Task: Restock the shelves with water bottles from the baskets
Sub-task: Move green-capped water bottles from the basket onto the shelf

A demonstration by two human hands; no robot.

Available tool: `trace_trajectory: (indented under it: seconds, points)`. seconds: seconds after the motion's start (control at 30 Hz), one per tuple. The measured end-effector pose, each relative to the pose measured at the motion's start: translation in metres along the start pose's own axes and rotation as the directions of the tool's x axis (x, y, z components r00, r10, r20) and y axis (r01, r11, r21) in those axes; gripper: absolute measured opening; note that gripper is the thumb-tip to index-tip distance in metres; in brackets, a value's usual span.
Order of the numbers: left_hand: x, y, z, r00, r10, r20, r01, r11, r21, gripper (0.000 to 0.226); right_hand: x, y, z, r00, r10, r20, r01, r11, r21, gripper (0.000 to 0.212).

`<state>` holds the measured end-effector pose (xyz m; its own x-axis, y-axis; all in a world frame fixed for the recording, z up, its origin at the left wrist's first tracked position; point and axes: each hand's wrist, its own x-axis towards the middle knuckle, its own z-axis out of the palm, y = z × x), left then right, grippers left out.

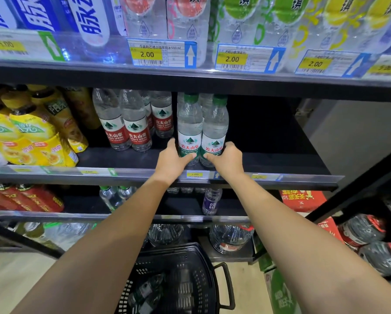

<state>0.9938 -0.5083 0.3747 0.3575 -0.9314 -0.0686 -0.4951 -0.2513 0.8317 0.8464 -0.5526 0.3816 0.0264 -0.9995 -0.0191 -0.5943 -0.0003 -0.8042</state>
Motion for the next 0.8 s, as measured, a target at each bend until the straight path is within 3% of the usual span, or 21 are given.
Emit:
trace_trajectory:
  seconds: [0.1, 0.2, 0.37, 0.5, 0.6, 0.8]
  points:
    - [-0.027, -0.01, -0.004, 0.999, 0.025, -0.047, -0.021, 0.996, 0.09, 0.083, -0.029, -0.007, -0.003, 0.998, 0.022, -0.056, -0.019, 0.998, 0.063, 0.059]
    - [-0.068, -0.038, -0.004, 0.968, 0.184, -0.172, -0.153, 0.972, 0.181, 0.073, -0.076, 0.003, 0.006, 0.983, -0.107, -0.147, 0.129, 0.98, 0.151, 0.059]
    - [-0.156, -0.112, 0.004, 0.95, 0.248, -0.192, -0.14, 0.884, 0.447, 0.066, -0.155, 0.064, 0.046, 0.985, -0.171, -0.032, 0.17, 0.985, -0.034, 0.067]
    - [-0.208, -0.179, 0.016, 0.994, 0.065, -0.091, 0.005, 0.786, 0.619, 0.072, -0.198, 0.12, 0.072, 0.968, -0.083, 0.236, 0.147, 0.952, -0.267, 0.071]
    - [-0.235, -0.214, 0.021, 0.995, -0.095, -0.029, 0.089, 0.733, 0.674, 0.074, -0.22, 0.157, 0.084, 0.925, 0.011, 0.381, 0.178, 0.871, -0.458, 0.073]
    - [-0.286, -0.274, 0.027, 0.935, -0.354, 0.023, 0.224, 0.64, 0.735, 0.078, -0.268, 0.221, 0.098, 0.844, 0.232, 0.483, 0.133, 0.783, -0.608, 0.069]
